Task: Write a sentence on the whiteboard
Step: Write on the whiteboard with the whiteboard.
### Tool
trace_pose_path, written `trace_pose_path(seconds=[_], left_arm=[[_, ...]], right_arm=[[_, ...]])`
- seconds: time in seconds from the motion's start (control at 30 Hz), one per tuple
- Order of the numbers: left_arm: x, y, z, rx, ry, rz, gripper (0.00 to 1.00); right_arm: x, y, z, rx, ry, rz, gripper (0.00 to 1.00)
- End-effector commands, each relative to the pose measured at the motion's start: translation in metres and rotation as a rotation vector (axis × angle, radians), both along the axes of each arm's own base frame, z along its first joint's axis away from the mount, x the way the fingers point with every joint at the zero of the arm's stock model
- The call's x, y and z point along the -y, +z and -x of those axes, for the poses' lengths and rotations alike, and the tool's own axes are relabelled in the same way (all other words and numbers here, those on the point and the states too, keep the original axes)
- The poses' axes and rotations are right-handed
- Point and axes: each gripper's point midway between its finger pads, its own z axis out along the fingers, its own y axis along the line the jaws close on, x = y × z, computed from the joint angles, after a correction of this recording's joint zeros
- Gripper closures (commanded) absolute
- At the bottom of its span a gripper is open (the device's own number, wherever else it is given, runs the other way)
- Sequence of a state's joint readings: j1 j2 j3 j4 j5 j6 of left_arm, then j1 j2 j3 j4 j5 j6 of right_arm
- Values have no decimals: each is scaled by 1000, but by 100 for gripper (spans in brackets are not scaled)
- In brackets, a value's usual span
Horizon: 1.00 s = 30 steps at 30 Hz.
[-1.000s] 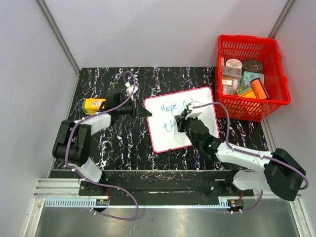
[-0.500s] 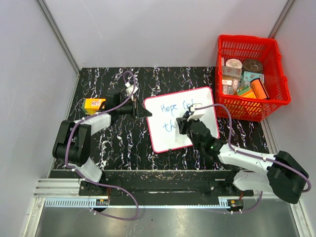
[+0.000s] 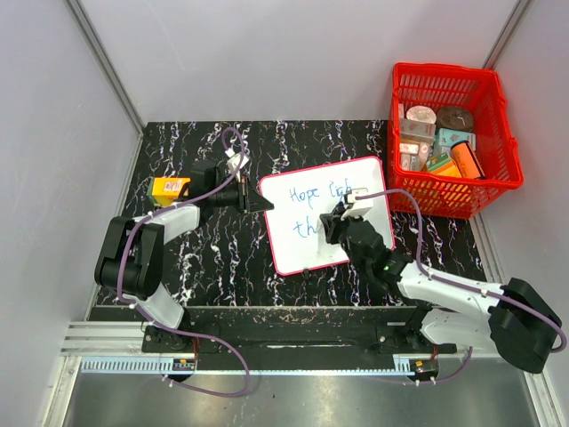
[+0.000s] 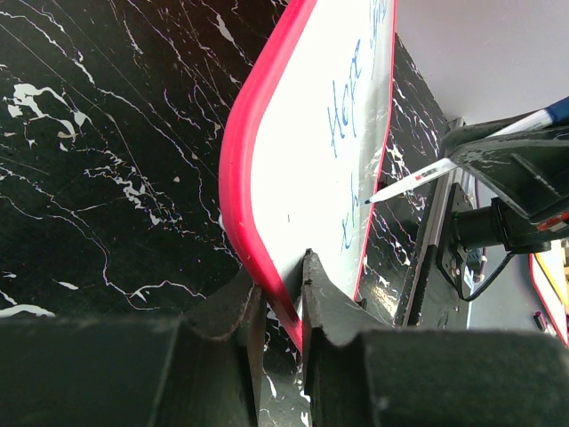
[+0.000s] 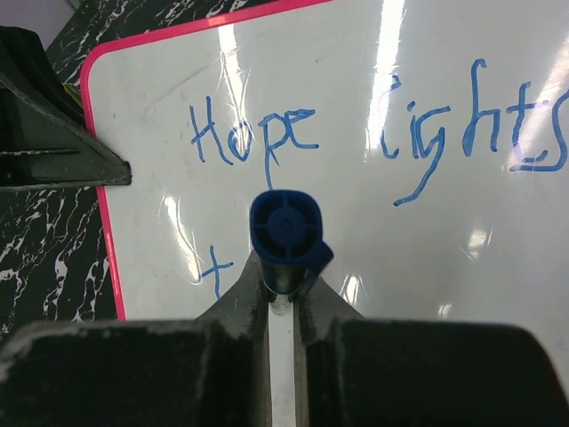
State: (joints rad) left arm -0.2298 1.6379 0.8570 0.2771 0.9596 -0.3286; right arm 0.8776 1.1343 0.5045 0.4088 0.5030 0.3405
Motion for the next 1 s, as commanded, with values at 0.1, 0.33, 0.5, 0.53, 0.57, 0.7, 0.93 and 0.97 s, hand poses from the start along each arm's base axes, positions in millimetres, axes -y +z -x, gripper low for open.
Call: trace_pose_path(seconds=[0.1,0.33,0.5,0.53,0.57,0.7,0.93,0.97], left_arm=[[-2,-33,-14,111,38,-150,100],[-2,-34,-13,107,37,-149,100],[-2,-33,-14,107,37,-149,100],[-2,-34,-14,105,37,-150,100],[-2,-34,-13,103,35,-149,100],[-2,-34,-14,105,34,-148,100],[-2,-33,-14,108,36,-148,100],[-2,-33,-14,109,34,-148,100]], right_arm=[[8,50,0,95,-16,-83,100],[7,46,-10,85,-51,-38,100],[0,36,-14,64,-42,-25,100],[-1,36,-15,64,-43,-29,100],[-2,34,-15,61,-43,-27,100],[-1,30,-17,55,-51,-20,100],[2,22,-18,41,-67,-2,100],[4,20,-18,36,-72,3,100]])
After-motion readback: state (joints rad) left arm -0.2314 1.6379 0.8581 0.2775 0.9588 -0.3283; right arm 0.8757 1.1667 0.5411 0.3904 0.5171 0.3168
